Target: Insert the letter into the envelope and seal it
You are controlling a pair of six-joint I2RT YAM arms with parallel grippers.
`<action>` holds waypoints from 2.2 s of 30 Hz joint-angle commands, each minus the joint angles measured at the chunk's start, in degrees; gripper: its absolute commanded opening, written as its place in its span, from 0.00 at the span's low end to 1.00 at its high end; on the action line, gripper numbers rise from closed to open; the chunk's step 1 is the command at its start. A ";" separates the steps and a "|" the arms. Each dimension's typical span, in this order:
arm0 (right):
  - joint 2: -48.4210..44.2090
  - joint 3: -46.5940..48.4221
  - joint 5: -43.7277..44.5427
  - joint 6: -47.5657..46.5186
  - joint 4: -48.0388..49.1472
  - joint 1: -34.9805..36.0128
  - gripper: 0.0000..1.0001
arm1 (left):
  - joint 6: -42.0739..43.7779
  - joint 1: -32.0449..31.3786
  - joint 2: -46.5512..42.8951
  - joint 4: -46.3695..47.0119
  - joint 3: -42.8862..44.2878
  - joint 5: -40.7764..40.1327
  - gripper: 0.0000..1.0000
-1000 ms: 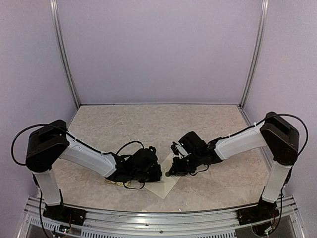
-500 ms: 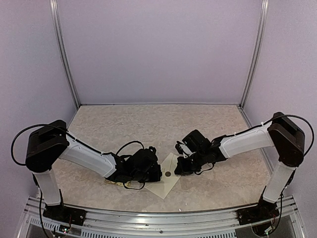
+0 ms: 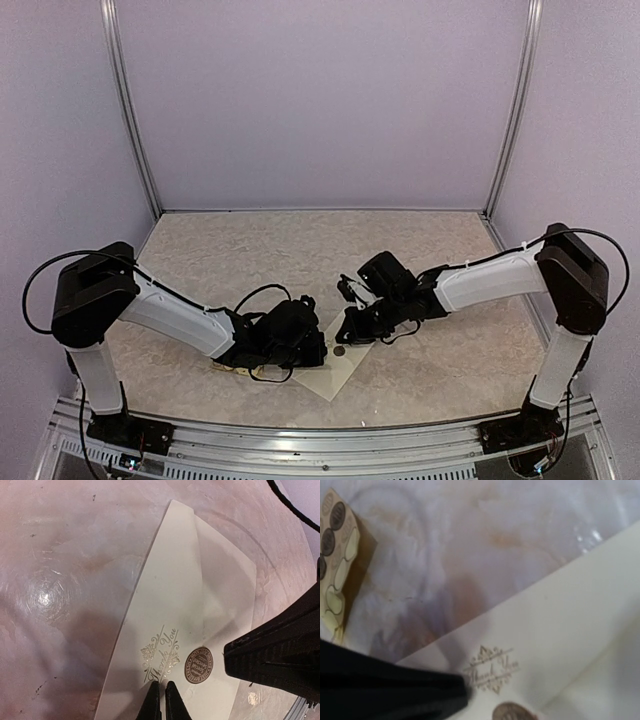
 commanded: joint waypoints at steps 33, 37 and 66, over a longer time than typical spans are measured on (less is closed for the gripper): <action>7.73 0.70 -0.09 2.43 -3.69 0.50 0.00 | -0.34 -0.72 0.64 -6.43 -1.43 -0.06 0.05; 6.69 -1.38 1.15 3.45 -4.13 0.26 0.00 | -0.31 -0.71 0.49 -6.37 -1.50 -0.06 0.05; 1.44 -7.63 3.38 5.34 -5.24 -2.04 0.00 | -0.60 -0.70 -0.41 -6.70 -1.96 -0.91 0.05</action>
